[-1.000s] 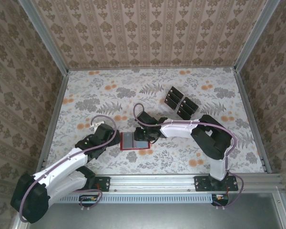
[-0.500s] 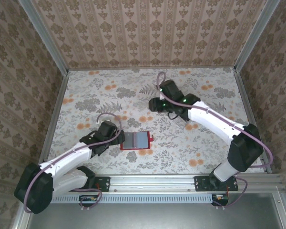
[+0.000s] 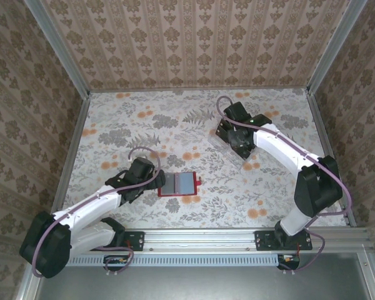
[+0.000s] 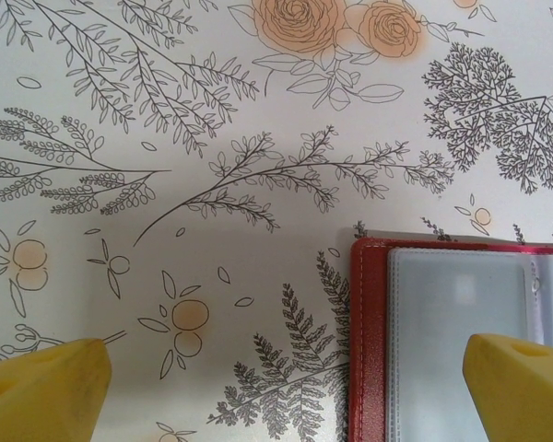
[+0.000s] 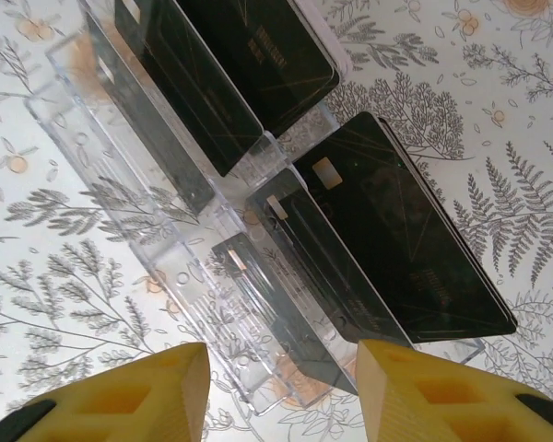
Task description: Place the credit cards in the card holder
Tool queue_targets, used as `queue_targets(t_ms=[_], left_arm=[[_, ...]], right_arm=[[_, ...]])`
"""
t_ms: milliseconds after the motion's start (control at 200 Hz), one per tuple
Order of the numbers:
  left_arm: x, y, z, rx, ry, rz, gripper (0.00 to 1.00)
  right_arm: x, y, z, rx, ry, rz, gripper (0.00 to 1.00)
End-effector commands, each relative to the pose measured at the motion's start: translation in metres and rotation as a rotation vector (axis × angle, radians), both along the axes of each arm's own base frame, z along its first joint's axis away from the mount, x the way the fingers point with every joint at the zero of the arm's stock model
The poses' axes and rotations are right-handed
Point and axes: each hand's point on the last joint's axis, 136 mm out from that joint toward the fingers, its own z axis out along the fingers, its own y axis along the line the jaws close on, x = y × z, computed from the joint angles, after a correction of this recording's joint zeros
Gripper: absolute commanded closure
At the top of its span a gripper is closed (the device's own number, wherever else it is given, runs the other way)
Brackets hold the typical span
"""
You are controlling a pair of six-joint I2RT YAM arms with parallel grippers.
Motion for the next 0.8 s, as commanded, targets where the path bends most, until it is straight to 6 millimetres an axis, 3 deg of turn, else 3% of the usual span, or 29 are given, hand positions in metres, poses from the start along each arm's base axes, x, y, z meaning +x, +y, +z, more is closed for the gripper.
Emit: queue_targets(t_ms=[0,465,795], left_arm=[[0.005,-0.01,0.014,-0.017,-0.027,-0.031,0.0],[0.005,-0.01,0.013,-0.011,-0.026,-0.027,0.0],[0.005,-0.011,0.01,-0.01,-0.022,-0.029,0.0]], right_arm=[[-0.007,-0.013,-0.018,-0.094,0.066,0.008,0.54],[-0.002,-0.025,-0.05,-0.206,0.124,0.008,0.56],[-0.005,-0.02,-0.069,-0.19,0.171,0.025,0.6]])
